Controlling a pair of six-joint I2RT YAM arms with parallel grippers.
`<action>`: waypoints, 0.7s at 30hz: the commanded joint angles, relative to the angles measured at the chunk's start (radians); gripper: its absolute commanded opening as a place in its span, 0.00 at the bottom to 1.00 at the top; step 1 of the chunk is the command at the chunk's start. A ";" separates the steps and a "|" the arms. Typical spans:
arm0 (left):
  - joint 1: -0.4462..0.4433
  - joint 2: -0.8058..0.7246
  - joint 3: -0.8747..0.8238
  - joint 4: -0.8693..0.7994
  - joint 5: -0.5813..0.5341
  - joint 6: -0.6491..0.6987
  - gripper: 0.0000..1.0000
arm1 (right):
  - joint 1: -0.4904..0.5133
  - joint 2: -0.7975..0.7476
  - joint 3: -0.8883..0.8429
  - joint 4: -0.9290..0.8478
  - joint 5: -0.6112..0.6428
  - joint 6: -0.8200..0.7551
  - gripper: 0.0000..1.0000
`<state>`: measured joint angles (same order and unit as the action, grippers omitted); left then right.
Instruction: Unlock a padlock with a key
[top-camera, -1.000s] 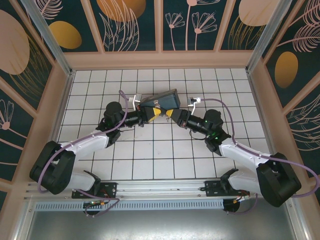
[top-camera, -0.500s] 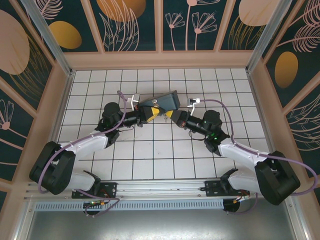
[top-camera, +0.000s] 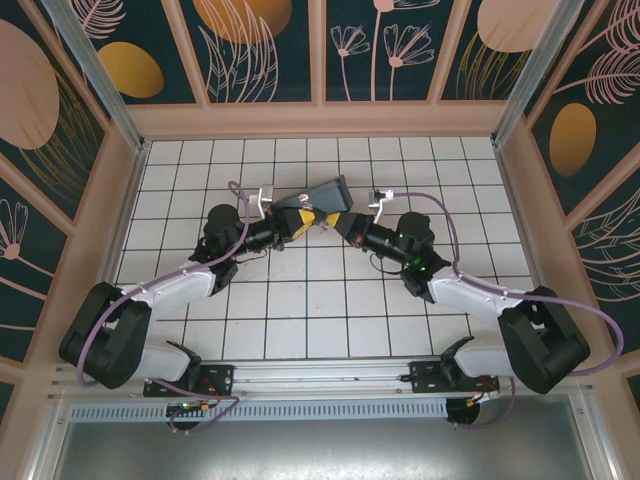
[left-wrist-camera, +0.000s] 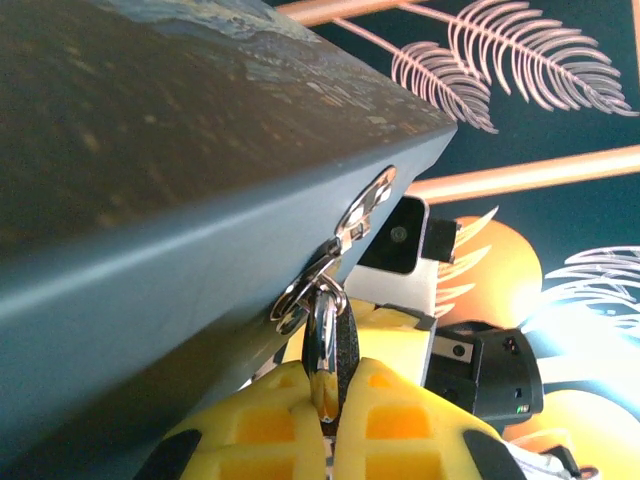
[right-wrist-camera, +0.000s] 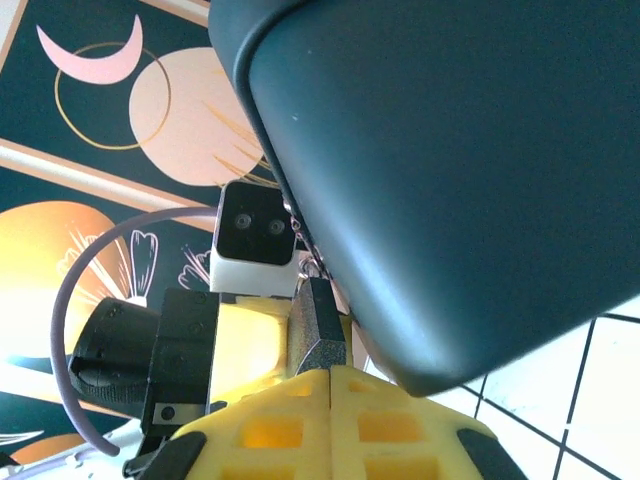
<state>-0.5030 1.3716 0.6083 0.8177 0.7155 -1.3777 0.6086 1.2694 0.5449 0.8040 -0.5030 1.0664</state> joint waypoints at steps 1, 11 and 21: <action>0.023 -0.055 0.005 -0.039 0.053 0.050 0.00 | -0.037 -0.112 -0.029 -0.068 -0.052 -0.067 0.19; 0.050 -0.003 0.052 -0.137 0.131 0.088 0.00 | -0.052 -0.279 0.050 -0.613 0.027 -0.726 0.30; 0.049 -0.016 0.110 -0.279 0.156 0.160 0.00 | 0.201 -0.212 0.003 -0.532 0.345 -1.033 0.31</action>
<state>-0.4541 1.3815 0.6697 0.5133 0.8345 -1.2690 0.7742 1.0550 0.5648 0.2371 -0.2996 0.1520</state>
